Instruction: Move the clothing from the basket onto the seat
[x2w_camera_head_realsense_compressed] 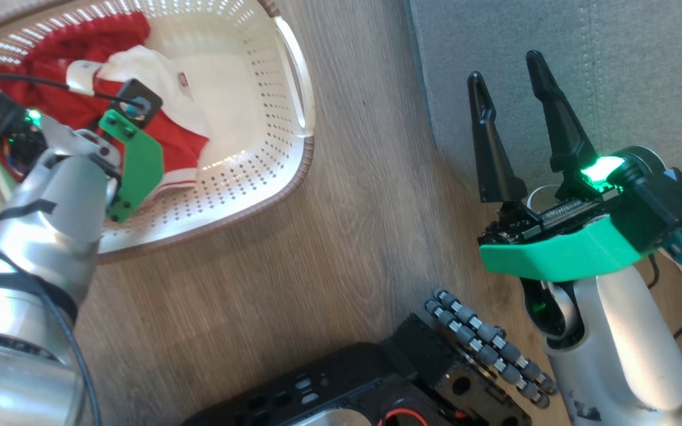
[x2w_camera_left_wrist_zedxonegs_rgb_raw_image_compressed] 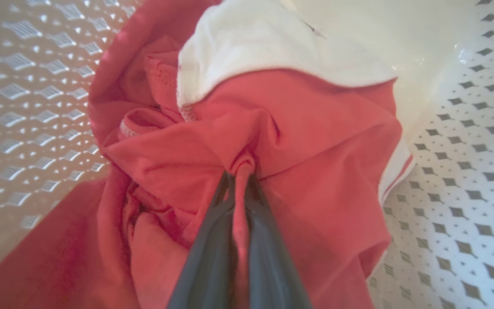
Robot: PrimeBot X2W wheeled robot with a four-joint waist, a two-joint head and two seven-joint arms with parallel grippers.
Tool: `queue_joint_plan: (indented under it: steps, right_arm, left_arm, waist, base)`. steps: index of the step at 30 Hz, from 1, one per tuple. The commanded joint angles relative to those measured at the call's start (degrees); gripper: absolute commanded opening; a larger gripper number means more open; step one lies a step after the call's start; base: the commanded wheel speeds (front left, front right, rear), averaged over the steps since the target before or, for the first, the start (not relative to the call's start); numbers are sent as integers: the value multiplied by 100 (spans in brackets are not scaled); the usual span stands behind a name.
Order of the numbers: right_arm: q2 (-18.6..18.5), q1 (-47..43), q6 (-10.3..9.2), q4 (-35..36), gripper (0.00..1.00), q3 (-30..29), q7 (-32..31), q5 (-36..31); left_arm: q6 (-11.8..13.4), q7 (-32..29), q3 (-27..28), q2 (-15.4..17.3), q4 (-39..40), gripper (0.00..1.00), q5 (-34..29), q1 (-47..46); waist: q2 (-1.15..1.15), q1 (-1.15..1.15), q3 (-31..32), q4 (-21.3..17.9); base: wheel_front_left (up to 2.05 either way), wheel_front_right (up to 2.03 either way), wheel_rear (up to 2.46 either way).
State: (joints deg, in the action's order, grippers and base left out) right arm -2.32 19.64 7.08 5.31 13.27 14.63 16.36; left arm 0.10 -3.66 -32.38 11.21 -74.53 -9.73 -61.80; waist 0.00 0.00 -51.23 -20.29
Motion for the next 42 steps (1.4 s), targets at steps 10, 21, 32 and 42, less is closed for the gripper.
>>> queue_joint_plan:
  steps: [10, 21, 32, 42]
  right_arm:
    - [-55, -171, 41, -141, 100, -122, 37, -192]
    - [-55, -513, 41, -474, 100, -401, 37, -472]
    - [-55, -963, 41, -750, 100, -561, 37, -640]
    - [-55, -1355, 41, -843, 100, -680, 37, -714]
  left_arm:
    - [39, 598, 156, -319, 58, 0, 397, 590]
    - [155, 1672, 363, -680, 92, 0, 903, 1153]
    - [129, 1864, 798, -811, 1590, 0, 1660, 2031]
    - [101, 1865, 1333, -691, 3832, 0, 1830, 3072]
  waist:
    - [0, 0, 1111, 438]
    - [0, 0, 2536, 837]
    - [0, 0, 3789, 1130]
    - [0, 0, 4605, 1271]
  base:
    - [0, 0, 0]
    - [0, 0, 0]
    - [0, 0, 0]
    - [0, 0, 0]
